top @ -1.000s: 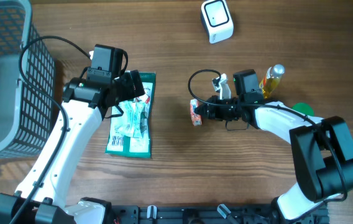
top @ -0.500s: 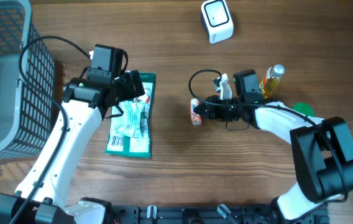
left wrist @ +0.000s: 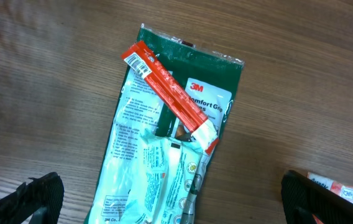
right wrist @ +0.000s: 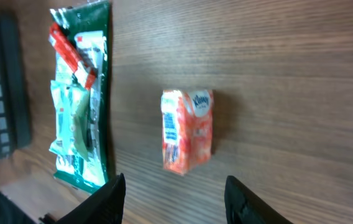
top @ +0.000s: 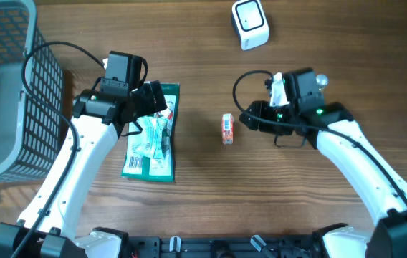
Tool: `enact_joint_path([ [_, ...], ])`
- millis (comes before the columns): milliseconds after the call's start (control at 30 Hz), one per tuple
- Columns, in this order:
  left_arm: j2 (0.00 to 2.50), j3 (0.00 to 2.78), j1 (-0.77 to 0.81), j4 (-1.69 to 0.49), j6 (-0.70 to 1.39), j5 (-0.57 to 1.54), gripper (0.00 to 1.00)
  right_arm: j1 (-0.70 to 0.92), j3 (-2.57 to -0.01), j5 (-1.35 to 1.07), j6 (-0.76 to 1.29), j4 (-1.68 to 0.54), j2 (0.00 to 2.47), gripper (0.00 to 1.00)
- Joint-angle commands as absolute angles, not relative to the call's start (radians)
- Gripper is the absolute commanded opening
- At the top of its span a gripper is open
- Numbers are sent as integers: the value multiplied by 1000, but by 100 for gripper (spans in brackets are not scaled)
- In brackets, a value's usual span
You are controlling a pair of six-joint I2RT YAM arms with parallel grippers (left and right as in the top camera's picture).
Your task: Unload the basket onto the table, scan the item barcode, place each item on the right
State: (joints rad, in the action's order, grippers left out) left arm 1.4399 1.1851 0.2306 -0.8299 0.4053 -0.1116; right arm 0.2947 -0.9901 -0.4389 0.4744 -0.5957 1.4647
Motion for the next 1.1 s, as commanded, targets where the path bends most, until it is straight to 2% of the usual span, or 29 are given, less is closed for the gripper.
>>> enact_joint_path([
  [0, 1436, 1199, 227, -828, 397, -125, 100, 385, -1156, -226, 461, -754, 1442, 52],
  [33, 1436, 1199, 227, -828, 397, -125, 100, 422, -1201, -158, 472, -805, 1443, 52],
  [167, 1436, 1199, 227, -828, 397, -125, 100, 598, -1285, 95, 552, -919, 1444, 68],
  [233, 1436, 1199, 227, -828, 397, -125, 100, 665, -1284, 124, 578, -918, 1474, 100],
  [333, 1436, 1199, 227, -828, 397, -125, 100, 715, -1283, 142, 576, -885, 1550, 100],
  [567, 1436, 1199, 227, -828, 397, -125, 100, 711, -1283, 150, 576, -795, 1732, 100],
  [767, 1436, 1199, 227, -828, 397, -125, 100, 695, -1283, 157, 579, -743, 1868, 80],
  [967, 1436, 1199, 227, -828, 397, -125, 100, 666, -1282, 157, 587, -718, 1952, 75],
  [1067, 1436, 1199, 227, -828, 397, -125, 100, 666, -1282, 128, 587, -703, 1984, 66],
])
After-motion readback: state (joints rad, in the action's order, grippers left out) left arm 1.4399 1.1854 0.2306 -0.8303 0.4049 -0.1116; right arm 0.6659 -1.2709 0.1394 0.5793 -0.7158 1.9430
